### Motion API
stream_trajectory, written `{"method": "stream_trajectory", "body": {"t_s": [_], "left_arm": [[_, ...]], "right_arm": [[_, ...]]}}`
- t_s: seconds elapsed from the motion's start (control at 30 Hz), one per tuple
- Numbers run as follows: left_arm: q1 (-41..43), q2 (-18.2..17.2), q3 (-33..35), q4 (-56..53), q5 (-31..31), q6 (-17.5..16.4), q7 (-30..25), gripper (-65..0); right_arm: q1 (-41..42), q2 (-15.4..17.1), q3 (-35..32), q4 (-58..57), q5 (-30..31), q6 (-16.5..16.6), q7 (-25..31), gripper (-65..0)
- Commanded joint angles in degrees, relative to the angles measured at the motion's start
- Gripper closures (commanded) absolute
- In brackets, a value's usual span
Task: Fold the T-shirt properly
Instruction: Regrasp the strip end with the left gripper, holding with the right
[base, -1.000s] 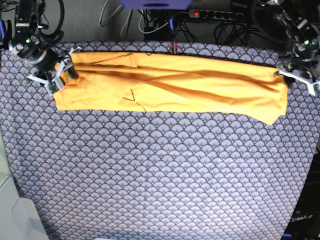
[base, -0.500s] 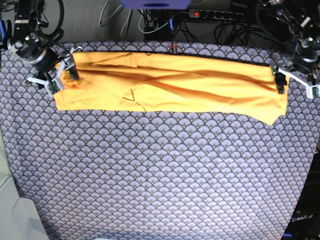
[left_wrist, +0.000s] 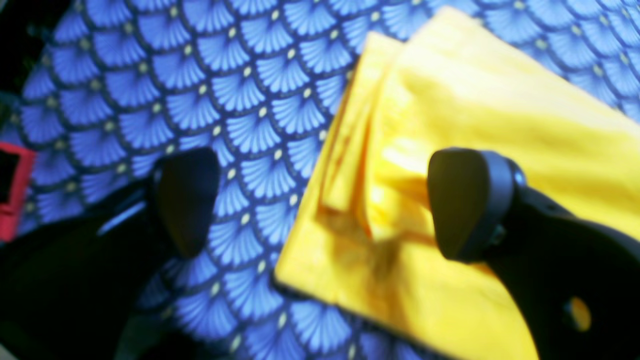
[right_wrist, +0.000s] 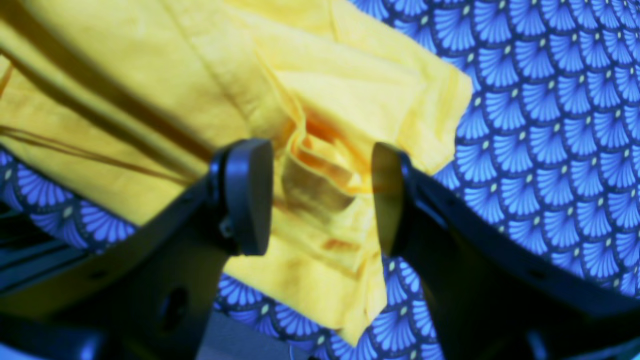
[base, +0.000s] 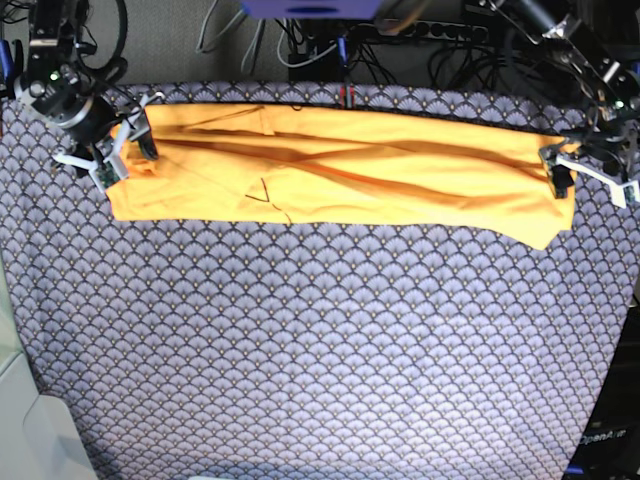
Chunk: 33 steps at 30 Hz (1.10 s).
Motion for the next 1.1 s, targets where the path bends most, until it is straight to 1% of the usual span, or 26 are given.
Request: {"method": "stream_trajectory", "body": {"t_s": [0.0, 0.2, 0.43, 0.97, 1.07], "left_arm": [[-0.6, -1.0, 0.0, -0.4, -0.7, -0.1, -1.2, -65.0], [-1.7, -1.3, 0.3, -4.5, -0.7, -0.5, -1.2, -65.0], [-1.7, -0.8, 0.4, -4.6, -1.1, -0.7, -1.1, -65.0], [-1.7, -0.8, 0.4, -4.5, -1.3, -0.8, -1.0, -65.0], [-1.7, -0.7, 1.3, -4.6, -1.3, -0.8, -1.0, -65.0]], "right_arm": [[0.0, 0.6, 0.5, 0.9, 0.4, -0.2, 1.0, -33.0], [0.0, 0.6, 0.5, 0.9, 0.4, -0.2, 1.0, -33.0], [0.0, 0.6, 0.5, -0.1, 0.4, -0.2, 1.0, -32.9], [0.4, 0.7, 0.5, -0.7, 0.3, -0.2, 1.0, -32.9], [0.4, 0.8, 0.5, -0.7, 0.3, -0.2, 1.0, -32.9]]}}
